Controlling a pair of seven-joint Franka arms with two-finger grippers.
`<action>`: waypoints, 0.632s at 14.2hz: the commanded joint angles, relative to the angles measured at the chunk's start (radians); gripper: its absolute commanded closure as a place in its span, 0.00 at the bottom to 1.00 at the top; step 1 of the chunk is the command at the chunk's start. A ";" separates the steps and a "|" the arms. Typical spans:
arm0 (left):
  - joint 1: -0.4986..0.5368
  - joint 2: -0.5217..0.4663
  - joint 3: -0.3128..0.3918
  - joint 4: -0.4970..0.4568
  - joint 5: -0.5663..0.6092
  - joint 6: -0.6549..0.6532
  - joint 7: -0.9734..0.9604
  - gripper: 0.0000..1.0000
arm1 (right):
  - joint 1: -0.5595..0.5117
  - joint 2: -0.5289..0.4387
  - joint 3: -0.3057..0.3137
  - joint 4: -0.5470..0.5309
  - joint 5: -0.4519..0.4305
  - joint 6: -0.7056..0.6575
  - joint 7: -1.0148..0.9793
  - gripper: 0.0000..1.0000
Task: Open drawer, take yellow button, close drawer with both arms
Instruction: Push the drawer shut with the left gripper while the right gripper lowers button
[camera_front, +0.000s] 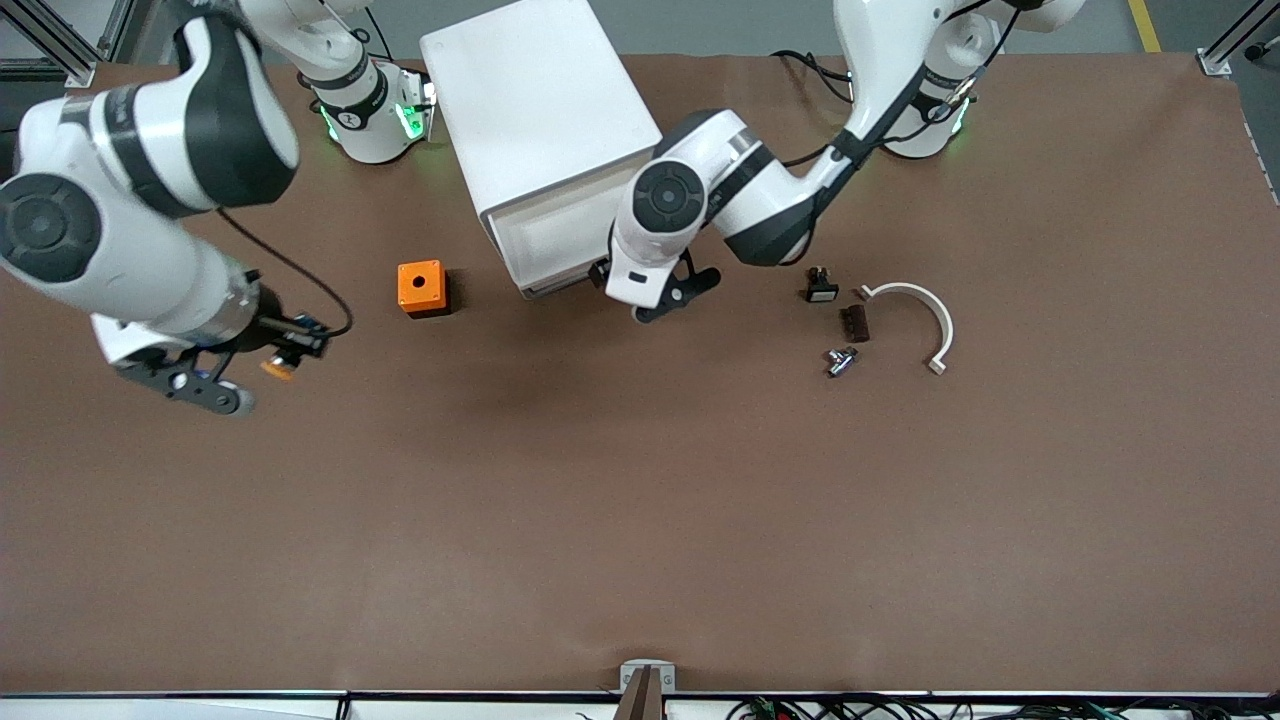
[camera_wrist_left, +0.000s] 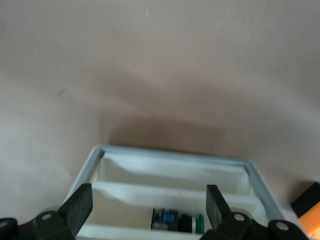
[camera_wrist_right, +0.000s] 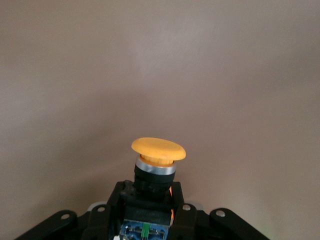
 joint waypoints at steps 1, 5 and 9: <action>-0.061 -0.006 -0.002 -0.021 -0.001 0.018 -0.073 0.00 | -0.102 0.010 0.024 -0.079 -0.027 0.112 -0.157 1.00; -0.132 0.002 -0.002 -0.025 -0.001 0.019 -0.138 0.00 | -0.268 0.081 0.024 -0.234 -0.024 0.394 -0.387 1.00; -0.146 0.002 -0.002 -0.025 0.005 0.016 -0.166 0.00 | -0.368 0.240 0.027 -0.255 -0.013 0.582 -0.523 1.00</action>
